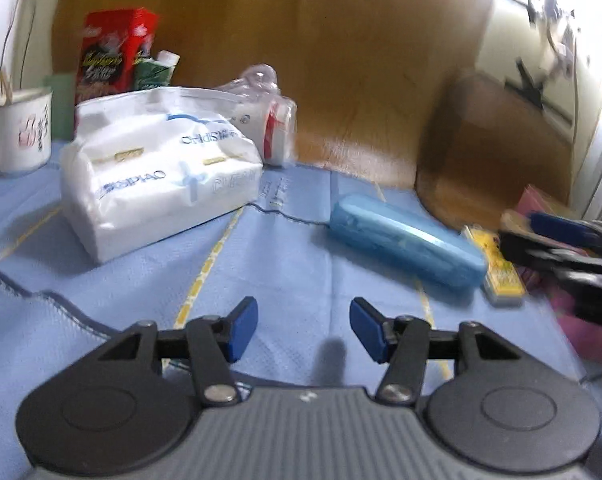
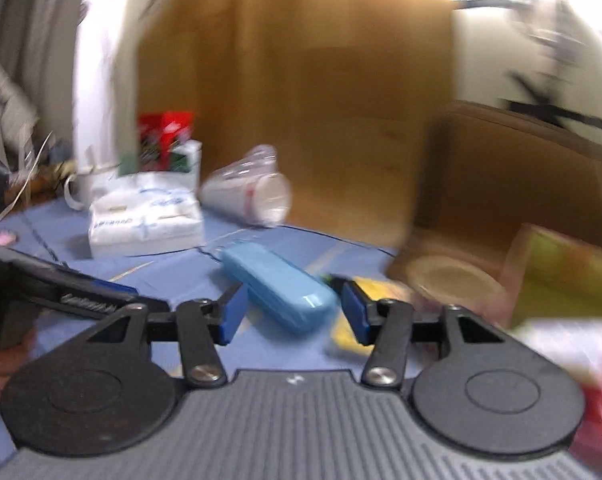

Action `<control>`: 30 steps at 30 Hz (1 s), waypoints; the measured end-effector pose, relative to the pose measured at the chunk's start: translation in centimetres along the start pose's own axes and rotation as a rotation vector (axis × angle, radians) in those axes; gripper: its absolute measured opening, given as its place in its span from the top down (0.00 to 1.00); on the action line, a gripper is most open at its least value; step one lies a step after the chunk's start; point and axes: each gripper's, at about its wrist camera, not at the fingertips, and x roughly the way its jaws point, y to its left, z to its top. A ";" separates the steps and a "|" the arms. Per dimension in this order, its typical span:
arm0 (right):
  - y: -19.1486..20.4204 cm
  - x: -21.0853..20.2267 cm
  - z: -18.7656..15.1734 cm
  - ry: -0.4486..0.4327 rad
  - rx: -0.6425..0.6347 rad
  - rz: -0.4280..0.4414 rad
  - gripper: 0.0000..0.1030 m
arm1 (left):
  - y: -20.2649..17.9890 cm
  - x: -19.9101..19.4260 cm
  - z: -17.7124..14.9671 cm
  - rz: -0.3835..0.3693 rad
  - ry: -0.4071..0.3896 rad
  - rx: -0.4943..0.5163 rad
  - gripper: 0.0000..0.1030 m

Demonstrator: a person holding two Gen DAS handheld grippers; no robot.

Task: Organize soft objects
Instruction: 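Grasp the light blue pencil case with the right tool, then lift the blue pencil case into the pink tin and release it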

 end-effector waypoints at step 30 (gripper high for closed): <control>4.5 -9.7 -7.9 0.184 -0.058 0.013 0.42 | -3.5 -1.9 -1.7 -0.427 0.060 -0.012 0.19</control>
